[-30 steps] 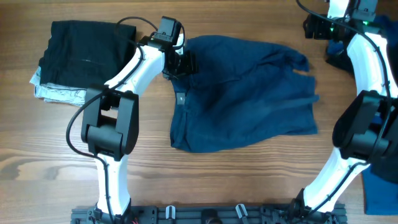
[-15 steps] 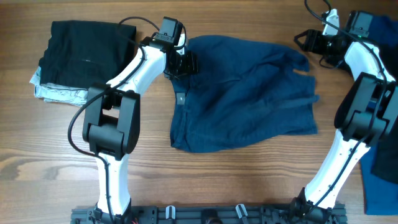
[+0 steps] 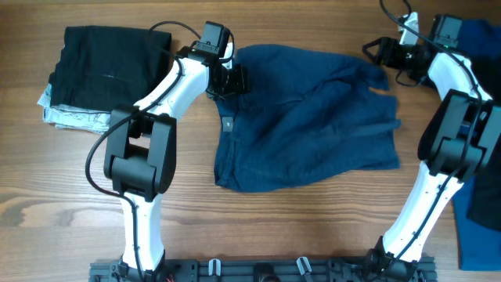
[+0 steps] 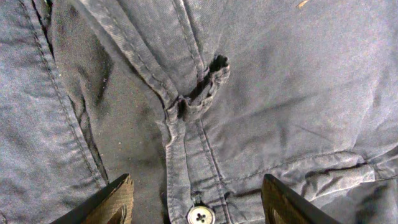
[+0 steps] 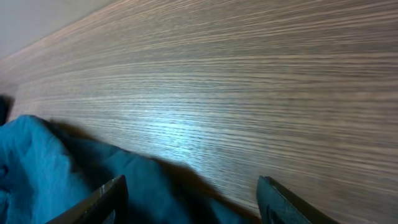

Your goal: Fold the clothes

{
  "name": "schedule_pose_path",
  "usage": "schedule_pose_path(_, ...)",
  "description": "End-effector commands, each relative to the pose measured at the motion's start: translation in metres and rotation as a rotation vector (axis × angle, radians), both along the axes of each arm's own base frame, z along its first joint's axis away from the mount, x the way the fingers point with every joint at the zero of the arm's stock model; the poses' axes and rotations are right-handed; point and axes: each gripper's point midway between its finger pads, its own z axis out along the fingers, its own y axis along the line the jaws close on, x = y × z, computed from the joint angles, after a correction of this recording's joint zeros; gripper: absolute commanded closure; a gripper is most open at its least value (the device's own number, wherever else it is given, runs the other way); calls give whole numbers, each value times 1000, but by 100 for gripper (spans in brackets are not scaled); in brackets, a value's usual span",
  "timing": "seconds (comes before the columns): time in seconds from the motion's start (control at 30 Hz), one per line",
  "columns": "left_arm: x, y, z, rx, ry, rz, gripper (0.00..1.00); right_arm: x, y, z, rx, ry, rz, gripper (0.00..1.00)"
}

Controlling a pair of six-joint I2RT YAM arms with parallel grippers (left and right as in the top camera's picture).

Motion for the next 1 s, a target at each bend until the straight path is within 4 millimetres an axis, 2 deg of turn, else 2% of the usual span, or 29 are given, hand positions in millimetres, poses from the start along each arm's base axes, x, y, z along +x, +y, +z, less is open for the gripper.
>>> schedule_pose_path(0.0, 0, 1, -11, 24, 10, 4, 33, -1, 21, -24, -4, 24, 50, 32)
schedule_pose_path(0.2, 8, -9, -7, 9, -40, -11, 32, -4, 22, -54, -56, 85, 30, 31)
schedule_pose_path(0.3, 13, -11, -6, 22, -69, -10, 33, -6, 23, -59, -52, 99, 30, 33)
schedule_pose_path(0.47, 15, -1, -16, 93, -81, 14, 33, -7, 23, -59, -53, 101, 31, 33)
schedule_pose_path(0.67, 13, 0, -41, 104, -47, 16, 35, -8, 24, -59, -51, 105, 33, 51)
schedule_pose_path(0.73, 14, 0, -41, 104, -49, 15, 44, -8, 24, -59, -49, 103, 35, 62)
schedule_pose_path(0.77, 15, 0, -41, 102, -52, 16, 55, -7, 24, -58, -45, 102, 35, 76)
schedule_pose_path(0.83, 17, -1, -39, 99, -62, 17, 88, -6, 28, -51, -25, 86, 48, 91)
schedule_pose_path(0.87, 17, -1, -38, 97, -66, 17, 96, -5, 30, -45, -14, 74, 55, 96)
schedule_pose_path(0.97, 18, 0, -36, 96, -68, 19, 96, 0, 34, -22, 11, 25, 76, 96)
